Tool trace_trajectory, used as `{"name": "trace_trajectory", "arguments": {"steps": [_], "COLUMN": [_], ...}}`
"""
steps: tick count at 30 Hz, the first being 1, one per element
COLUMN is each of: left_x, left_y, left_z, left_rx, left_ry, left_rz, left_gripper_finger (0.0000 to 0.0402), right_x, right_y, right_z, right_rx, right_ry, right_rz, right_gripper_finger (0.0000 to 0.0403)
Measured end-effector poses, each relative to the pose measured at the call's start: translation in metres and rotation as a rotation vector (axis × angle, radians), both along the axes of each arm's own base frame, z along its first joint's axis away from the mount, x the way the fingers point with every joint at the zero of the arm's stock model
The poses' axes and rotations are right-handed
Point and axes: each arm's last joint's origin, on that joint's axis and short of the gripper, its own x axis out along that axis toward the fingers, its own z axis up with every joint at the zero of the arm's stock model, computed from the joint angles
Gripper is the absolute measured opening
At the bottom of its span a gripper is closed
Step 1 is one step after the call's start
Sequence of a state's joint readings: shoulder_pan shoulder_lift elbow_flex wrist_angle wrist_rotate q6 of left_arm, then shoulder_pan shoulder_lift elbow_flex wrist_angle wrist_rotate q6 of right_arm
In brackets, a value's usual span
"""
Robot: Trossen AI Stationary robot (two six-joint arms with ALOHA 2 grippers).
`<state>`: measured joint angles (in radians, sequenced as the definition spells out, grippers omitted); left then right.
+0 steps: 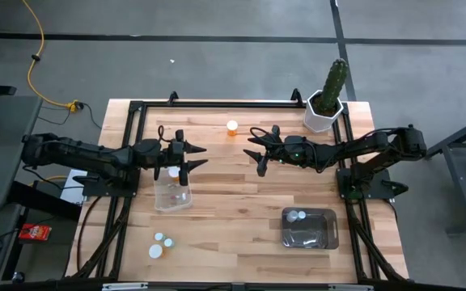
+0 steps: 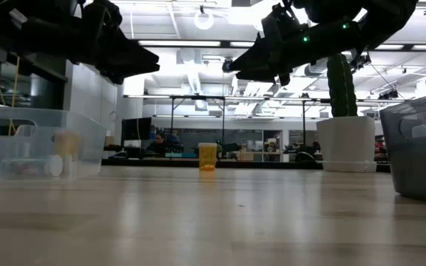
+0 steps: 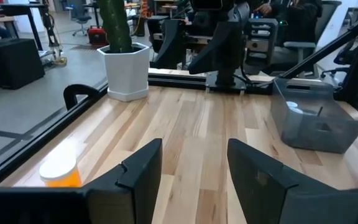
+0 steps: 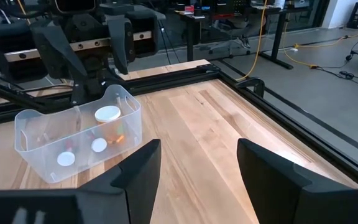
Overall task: Pick and place medicine bottles into bin by pill shape (circle, oval)
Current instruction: Put the top right orange capsule bottle into the transparent bin
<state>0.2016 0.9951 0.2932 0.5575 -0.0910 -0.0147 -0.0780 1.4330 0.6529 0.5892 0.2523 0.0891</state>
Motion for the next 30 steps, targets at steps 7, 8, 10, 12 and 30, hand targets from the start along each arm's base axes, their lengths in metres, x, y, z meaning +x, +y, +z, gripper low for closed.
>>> {"name": "trace_trajectory", "arguments": {"steps": [7, 8, 10, 12, 30], "left_x": [0.0, 0.0, 0.0, 0.0, 0.0], "left_y": [0.0, 0.0, 0.0, 0.0, 0.0], "left_z": [0.0, 0.0, 0.0, 0.0, 0.0], "left_rx": [0.019, 0.024, 0.026, 0.026, 0.009], "left_ry": [0.005, 0.007, 0.007, 0.008, 0.0], "left_rz": [0.0, -0.001, -0.001, -0.001, 0.001], "left_gripper_finger": [0.0172, 0.0172, 0.0172, 0.0172, 0.0172], "right_x": [0.0, 0.0, -0.001, 0.0, 0.089], "right_y": [0.0, -0.001, -0.003, -0.006, -0.087], "right_z": [0.0, 0.0, 0.0, -0.002, -0.015], "right_rx": [0.029, 0.047, 0.093, 0.121, 0.179], "right_ry": [-0.012, -0.02, -0.041, -0.048, 0.331], "right_rz": [-0.018, -0.043, -0.097, -0.126, -0.351], "right_gripper_finger": [0.0205, 0.0205, 0.0205, 0.0205, 0.0271]}}
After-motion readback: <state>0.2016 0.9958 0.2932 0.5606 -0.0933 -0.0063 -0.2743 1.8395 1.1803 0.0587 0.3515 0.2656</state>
